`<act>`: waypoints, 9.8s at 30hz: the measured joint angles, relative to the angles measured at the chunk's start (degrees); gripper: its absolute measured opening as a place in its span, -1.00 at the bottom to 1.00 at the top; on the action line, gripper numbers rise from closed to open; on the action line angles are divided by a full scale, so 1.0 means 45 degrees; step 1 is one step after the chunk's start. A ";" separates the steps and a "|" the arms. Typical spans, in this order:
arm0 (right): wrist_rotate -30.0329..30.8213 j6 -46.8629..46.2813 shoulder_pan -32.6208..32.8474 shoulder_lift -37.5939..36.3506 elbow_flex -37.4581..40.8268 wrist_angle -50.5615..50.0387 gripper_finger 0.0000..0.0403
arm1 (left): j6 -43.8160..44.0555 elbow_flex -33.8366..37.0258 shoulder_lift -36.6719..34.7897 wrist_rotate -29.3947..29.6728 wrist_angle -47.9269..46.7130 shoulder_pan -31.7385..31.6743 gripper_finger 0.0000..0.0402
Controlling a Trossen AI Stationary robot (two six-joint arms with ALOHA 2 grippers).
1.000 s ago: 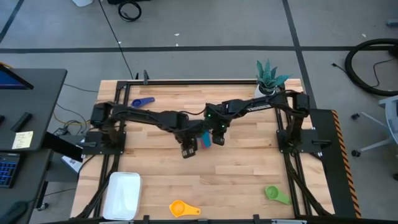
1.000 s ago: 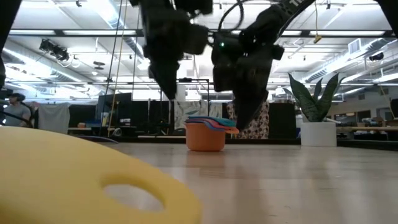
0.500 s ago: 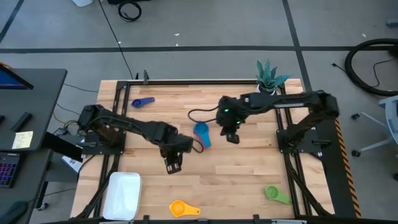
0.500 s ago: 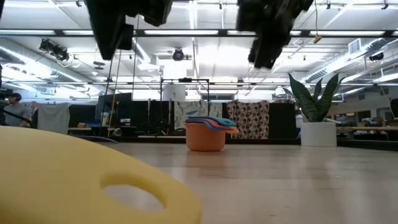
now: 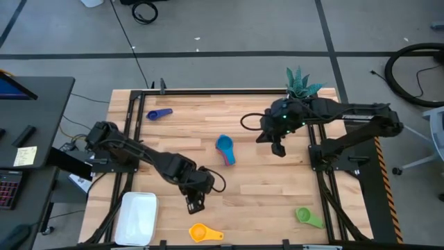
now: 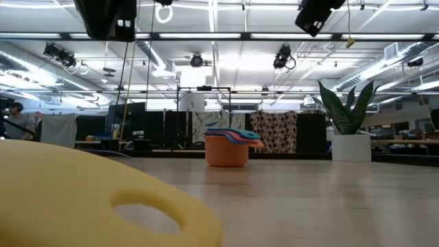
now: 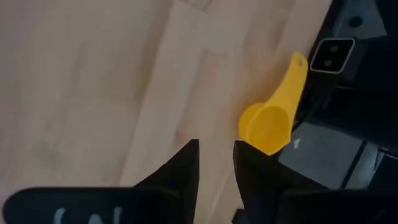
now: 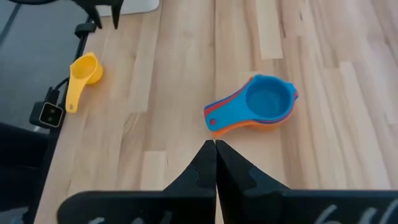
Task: Nest measuring cups in basket
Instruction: Stack the yellow measuring cup on top of the light blue measuring cup, then stack the green measuring cup on top of the yellow measuring cup
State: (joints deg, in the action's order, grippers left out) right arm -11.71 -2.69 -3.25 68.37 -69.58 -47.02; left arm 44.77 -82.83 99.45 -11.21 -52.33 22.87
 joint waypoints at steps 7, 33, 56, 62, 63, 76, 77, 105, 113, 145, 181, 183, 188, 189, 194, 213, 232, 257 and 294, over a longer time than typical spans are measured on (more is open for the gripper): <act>0.0074 0.0023 0.0270 -0.0329 0.0010 -0.0756 -0.99 | 0.0956 -0.0005 0.1020 -0.0017 0.0658 0.0940 -0.30; 0.0804 -0.0507 0.1544 -0.0280 0.0010 -0.1230 -0.98 | 0.0108 -0.0005 0.2995 0.1979 0.3017 0.3076 -0.20; 0.1036 -0.0507 0.1544 -0.0285 0.0015 -0.1194 -0.98 | 0.0231 -0.0019 0.4515 0.1498 0.3832 0.2996 -0.87; 0.1036 -0.0468 0.1544 -0.0285 0.0015 -0.1215 -0.98 | -0.0285 -0.0019 0.4523 0.1075 0.3676 0.2578 -0.93; 0.1036 -0.0443 0.1544 -0.0285 0.0015 -0.1217 -0.98 | -0.0451 -0.0019 0.4530 0.0797 0.3642 0.2477 -0.93; 0.0934 -0.0021 0.1542 -0.0285 0.0015 -0.1183 -0.98 | -0.5673 0.0003 0.3237 0.0237 -0.0699 0.0064 -0.93; 0.0935 -0.0021 0.1541 -0.0285 0.0015 -0.1170 -0.98 | -0.6328 0.0003 0.3046 0.0352 -0.1214 -0.0219 -0.93; 0.3684 -0.0845 0.1515 -0.2792 0.0015 0.0842 -0.99 | -2.2769 -0.1638 0.0322 0.3677 -0.0383 -0.7771 -0.93; 0.3829 -0.0837 0.1111 -0.2894 0.0015 0.0661 -0.99 | -2.3243 -0.4936 0.2105 0.2682 -0.0715 -0.7989 -0.93; 0.3688 -0.0484 0.0413 -0.2894 0.0015 0.0018 -0.98 | -2.3450 -0.6717 0.6186 0.1122 -0.1662 -0.7741 -0.93; 0.3441 -0.0386 0.0478 -0.3104 0.0015 -0.0425 -0.98 | -2.0478 -1.0242 0.6517 0.6035 -0.3338 -0.6901 -0.67; 0.3294 -0.0387 0.0591 -0.3264 0.0015 -0.0624 -0.98 | -1.9649 -1.1383 0.6531 0.6010 -0.3849 -0.6889 -0.67; 0.3266 -0.0687 0.1121 -0.3681 -0.0136 -0.1975 -0.99 | -1.8436 -1.1131 0.5278 0.5911 -0.2869 -0.6878 -0.67; 0.3359 -0.0839 0.1257 -0.3730 -0.0253 -0.2388 -0.99 | -1.8287 -1.1212 0.5091 0.5807 -0.3078 -0.6881 -0.67; 0.3274 -0.1197 0.1965 -0.3854 -0.0786 -0.4349 -0.99 | -1.6281 -1.1604 0.4248 0.5659 -0.3830 -0.6818 -0.67; -0.1116 -0.6714 0.6164 -0.2825 -0.0981 -0.8928 -0.99 | -0.8378 -1.1570 0.1931 -0.0129 -0.5407 -0.6254 -0.67; -0.0025 -0.9755 0.8775 -0.0133 0.0767 -0.7012 -0.48 | -0.8051 -1.1553 0.0955 -0.1717 -0.8393 -0.4118 -0.67; -0.1025 -1.0076 1.1660 0.3794 0.4545 -0.0021 -0.39 | -0.6654 -1.1531 0.0200 -0.1411 -0.8325 -0.2753 -0.67; 0.1192 -0.9009 0.8387 0.5888 0.4259 0.1968 -0.93 | -0.6644 -1.1531 0.0207 -0.1464 -0.8093 -0.2748 -0.67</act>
State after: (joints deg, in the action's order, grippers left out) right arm -6.35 -43.23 34.50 94.87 -50.41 -38.17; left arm 14.87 -134.72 100.38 -17.80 -88.75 10.50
